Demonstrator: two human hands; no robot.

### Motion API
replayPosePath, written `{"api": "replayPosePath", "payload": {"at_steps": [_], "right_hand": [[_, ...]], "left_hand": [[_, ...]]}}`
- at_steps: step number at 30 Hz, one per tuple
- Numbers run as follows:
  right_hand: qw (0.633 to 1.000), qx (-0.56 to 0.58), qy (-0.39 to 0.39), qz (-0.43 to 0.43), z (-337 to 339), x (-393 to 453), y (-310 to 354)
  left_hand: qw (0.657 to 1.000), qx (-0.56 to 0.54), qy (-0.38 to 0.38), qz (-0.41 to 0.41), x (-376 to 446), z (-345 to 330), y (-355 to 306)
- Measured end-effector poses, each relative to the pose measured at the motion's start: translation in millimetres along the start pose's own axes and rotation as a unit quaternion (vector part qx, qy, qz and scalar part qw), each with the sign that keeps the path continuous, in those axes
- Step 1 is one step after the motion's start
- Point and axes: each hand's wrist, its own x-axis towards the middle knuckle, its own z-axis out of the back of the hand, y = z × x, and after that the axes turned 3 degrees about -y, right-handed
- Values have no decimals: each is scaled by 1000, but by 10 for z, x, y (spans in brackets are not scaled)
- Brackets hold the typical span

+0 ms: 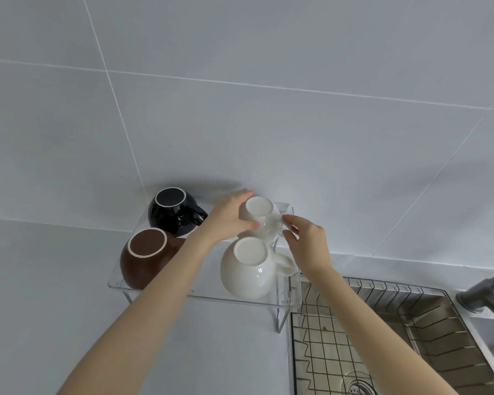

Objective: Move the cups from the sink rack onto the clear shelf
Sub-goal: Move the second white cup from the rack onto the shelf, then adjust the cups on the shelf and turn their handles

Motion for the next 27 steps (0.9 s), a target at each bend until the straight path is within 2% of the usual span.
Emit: {"api": "replayPosePath", "payload": {"at_steps": [3, 11, 20, 25, 27], "right_hand": [[1000, 2, -23, 6, -4, 47, -63], [1000, -3, 4, 15, -4, 265, -159], [1000, 10, 1, 13, -10, 211, -182], [997, -37, 69, 6, 76, 258, -78], [994, -55, 89, 23, 116, 242, 64]], "left_hand": [[1000, 3, 3, -10, 50, -86, 92], [997, 50, -64, 13, -11, -163, 165], [994, -13, -101, 30, -30, -180, 193], [998, -33, -51, 28, -92, -78, 88], [998, -19, -54, 15, -196, 51, 12]]}}
